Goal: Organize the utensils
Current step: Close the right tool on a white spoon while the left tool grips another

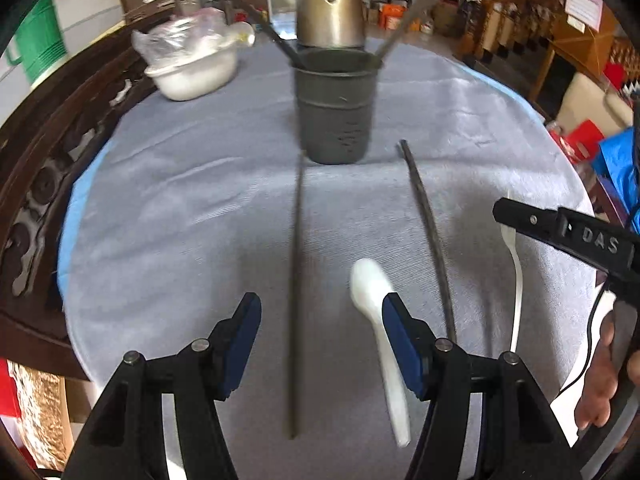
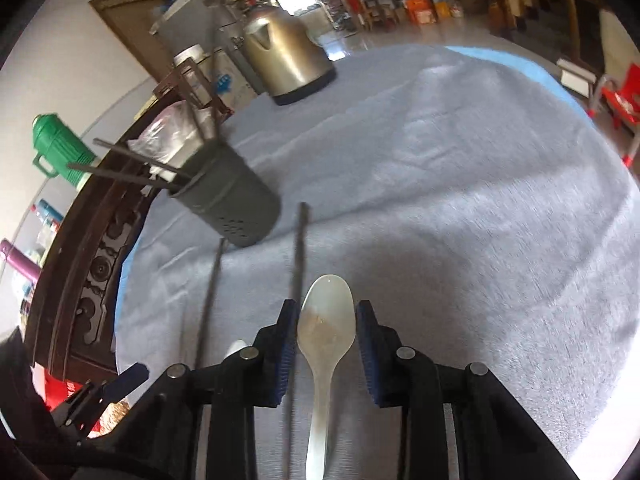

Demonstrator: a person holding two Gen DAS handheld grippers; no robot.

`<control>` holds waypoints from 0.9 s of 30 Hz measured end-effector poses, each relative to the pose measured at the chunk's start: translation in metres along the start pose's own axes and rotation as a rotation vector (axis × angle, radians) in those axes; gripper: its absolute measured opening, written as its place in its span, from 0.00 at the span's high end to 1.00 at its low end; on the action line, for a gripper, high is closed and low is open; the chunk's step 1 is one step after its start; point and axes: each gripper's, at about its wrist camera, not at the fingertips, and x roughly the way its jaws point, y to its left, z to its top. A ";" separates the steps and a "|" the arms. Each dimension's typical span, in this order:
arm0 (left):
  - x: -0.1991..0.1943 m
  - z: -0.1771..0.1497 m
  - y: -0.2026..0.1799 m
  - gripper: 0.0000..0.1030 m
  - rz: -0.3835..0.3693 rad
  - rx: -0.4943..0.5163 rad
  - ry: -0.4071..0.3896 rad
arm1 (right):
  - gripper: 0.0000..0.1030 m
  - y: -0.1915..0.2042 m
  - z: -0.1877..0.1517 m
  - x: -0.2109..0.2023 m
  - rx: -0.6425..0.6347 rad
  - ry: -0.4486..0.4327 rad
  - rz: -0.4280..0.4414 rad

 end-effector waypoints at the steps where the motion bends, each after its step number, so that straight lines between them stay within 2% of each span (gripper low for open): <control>1: 0.007 0.004 -0.005 0.38 -0.015 0.009 0.015 | 0.69 -0.006 0.000 0.001 0.012 0.003 0.003; 5: 0.022 0.012 -0.017 0.38 -0.046 0.037 0.056 | 0.69 -0.017 -0.001 0.003 0.040 0.002 0.019; 10: 0.040 0.012 -0.026 0.39 -0.046 0.058 0.118 | 0.69 -0.024 -0.001 0.004 0.062 0.004 0.046; 12: 0.046 0.012 -0.027 0.51 -0.043 0.061 0.142 | 0.69 -0.026 -0.002 0.006 0.068 0.011 0.057; 13: 0.050 0.011 -0.026 0.54 -0.051 0.059 0.152 | 0.69 -0.027 -0.002 0.006 0.073 0.013 0.062; 18: 0.051 0.012 -0.026 0.68 -0.061 0.072 0.123 | 0.69 -0.030 -0.003 0.007 0.087 0.016 0.076; 23: 0.051 0.012 -0.022 0.68 -0.086 0.052 0.106 | 0.69 -0.028 -0.004 0.008 0.085 0.017 0.074; 27: 0.038 0.012 -0.013 0.68 -0.109 0.014 0.061 | 0.69 -0.029 -0.004 0.002 0.100 -0.006 0.107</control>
